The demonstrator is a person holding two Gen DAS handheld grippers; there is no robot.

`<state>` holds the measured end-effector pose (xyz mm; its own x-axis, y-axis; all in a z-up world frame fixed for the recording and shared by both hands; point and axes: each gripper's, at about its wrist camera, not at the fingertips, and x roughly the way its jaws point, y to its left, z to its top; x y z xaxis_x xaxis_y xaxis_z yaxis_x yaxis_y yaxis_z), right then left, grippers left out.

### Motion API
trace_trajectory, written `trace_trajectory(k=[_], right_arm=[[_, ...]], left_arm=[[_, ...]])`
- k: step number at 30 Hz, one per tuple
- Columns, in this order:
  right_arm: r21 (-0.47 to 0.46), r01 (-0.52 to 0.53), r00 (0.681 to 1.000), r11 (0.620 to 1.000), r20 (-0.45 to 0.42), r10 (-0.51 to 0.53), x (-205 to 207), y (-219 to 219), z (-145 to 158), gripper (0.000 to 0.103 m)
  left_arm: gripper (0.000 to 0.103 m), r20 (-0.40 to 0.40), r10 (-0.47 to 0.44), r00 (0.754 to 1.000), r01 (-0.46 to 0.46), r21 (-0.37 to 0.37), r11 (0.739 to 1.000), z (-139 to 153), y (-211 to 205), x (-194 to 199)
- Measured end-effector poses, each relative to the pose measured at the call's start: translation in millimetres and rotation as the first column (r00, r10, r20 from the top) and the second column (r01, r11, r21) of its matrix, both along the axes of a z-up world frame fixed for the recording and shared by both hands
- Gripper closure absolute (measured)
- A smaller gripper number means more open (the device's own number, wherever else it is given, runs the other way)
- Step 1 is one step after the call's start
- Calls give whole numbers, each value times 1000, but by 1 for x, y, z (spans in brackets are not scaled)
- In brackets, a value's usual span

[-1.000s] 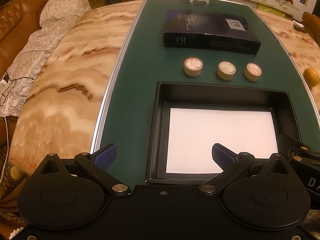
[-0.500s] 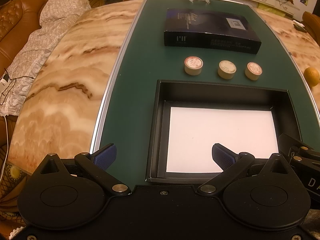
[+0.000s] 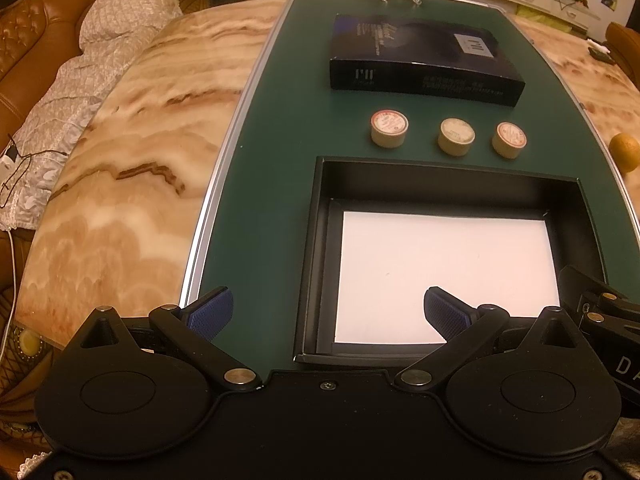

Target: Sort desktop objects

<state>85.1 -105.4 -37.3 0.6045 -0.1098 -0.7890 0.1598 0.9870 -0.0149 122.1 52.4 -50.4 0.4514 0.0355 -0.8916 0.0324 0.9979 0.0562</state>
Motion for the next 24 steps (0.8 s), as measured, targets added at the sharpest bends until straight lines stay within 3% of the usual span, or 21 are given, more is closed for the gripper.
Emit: trace_trajectory(k=[11, 24], right_arm=[[3, -5, 1000, 1000, -9, 5, 2, 1, -3, 0], [85, -16, 999, 996, -50, 20, 9, -7, -15, 0]], left_arm=[[0, -10, 3, 1000, -3, -3, 1000, -5, 2, 1], [0, -23, 3, 1000, -3, -9, 1000, -12, 3, 4]])
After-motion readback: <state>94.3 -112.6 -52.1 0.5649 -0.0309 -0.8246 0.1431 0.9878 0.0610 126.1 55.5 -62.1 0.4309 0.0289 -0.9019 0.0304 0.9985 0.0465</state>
